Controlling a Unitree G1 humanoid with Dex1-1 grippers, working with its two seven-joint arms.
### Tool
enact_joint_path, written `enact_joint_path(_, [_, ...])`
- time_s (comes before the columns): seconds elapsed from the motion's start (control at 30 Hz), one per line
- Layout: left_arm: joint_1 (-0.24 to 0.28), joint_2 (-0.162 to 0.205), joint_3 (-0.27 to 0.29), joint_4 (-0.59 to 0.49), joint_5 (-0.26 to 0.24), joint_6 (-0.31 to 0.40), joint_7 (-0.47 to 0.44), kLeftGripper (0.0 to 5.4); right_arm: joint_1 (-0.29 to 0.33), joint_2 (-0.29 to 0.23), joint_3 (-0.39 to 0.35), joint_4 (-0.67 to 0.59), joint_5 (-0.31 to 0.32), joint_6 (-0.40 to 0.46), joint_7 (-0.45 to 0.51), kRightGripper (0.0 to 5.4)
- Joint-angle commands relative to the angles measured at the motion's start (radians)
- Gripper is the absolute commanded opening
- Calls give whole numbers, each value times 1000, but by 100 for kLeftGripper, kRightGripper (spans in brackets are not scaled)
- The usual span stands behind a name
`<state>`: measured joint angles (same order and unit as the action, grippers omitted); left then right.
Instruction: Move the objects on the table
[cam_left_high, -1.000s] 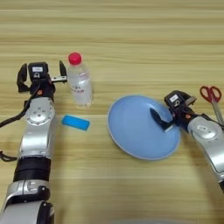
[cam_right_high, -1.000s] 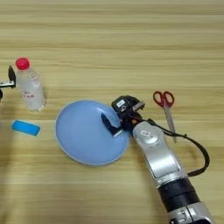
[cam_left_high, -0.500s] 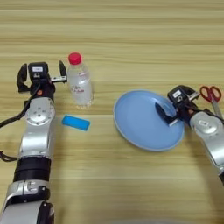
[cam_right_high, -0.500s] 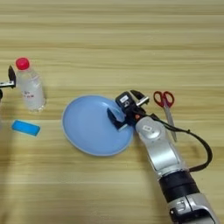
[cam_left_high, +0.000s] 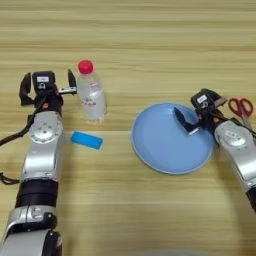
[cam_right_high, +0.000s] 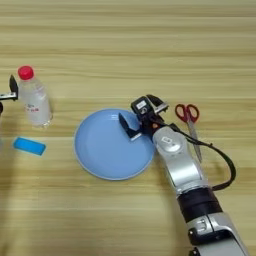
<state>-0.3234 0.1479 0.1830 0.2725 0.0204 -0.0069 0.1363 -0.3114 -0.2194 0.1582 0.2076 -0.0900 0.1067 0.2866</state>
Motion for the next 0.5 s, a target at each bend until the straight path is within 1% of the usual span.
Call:
enact_joint_path(0.03, [4,-2,-3,-8,3,11,5,540,23,11,-6,-74,37,-2,34,537])
enact_joint_path(0.13, [3,-3,-3,-7,4,10,6,540,35,13,-1,-109,48,4,47,537])
enact_joint_path(0.37, [3,-4,-1,-7,3,8,10,540,54,16,-6,-158,53,18,53,537])
enact_joint_path(0.5, [2,-4,3,-5,2,2,15,540,41,15,-45,-135,67,12,35,537])
